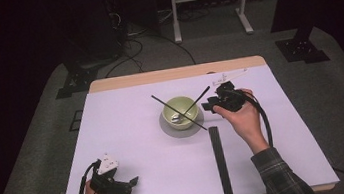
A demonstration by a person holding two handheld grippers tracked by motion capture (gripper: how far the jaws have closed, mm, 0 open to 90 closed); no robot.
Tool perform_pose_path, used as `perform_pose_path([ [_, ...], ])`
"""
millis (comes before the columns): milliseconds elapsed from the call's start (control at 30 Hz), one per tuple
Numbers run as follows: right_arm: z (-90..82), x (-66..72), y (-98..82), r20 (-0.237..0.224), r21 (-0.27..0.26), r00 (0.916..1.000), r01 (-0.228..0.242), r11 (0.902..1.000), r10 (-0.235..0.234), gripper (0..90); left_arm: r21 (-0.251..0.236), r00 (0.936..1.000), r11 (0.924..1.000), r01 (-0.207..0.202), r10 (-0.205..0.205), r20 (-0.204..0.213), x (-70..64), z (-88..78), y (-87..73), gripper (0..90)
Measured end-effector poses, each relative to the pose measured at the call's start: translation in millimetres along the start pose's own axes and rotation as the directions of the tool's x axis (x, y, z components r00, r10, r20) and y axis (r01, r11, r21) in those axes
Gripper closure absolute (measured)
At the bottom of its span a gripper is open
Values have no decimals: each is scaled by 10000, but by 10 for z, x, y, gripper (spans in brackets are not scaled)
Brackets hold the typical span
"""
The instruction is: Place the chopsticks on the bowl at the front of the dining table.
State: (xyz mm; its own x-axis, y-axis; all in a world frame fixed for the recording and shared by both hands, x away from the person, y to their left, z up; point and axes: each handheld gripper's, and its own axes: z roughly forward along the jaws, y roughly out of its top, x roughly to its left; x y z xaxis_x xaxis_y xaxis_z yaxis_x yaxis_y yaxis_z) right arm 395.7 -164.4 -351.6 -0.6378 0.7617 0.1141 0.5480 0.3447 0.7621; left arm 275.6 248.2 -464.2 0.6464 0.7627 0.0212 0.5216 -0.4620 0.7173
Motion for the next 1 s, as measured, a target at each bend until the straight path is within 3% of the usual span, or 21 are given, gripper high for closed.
perform_pose_path([
  [567,-225,-97,-315,366,0,9993,-4,10000,4,563,26,10000,10000,-15,15,4,2,-2,1,0],
  [1000,-362,-143,-800,490,-184,9985,-222,9996,231,498,30,10000,10000,-4,4,7,0,-2,1,0],
])
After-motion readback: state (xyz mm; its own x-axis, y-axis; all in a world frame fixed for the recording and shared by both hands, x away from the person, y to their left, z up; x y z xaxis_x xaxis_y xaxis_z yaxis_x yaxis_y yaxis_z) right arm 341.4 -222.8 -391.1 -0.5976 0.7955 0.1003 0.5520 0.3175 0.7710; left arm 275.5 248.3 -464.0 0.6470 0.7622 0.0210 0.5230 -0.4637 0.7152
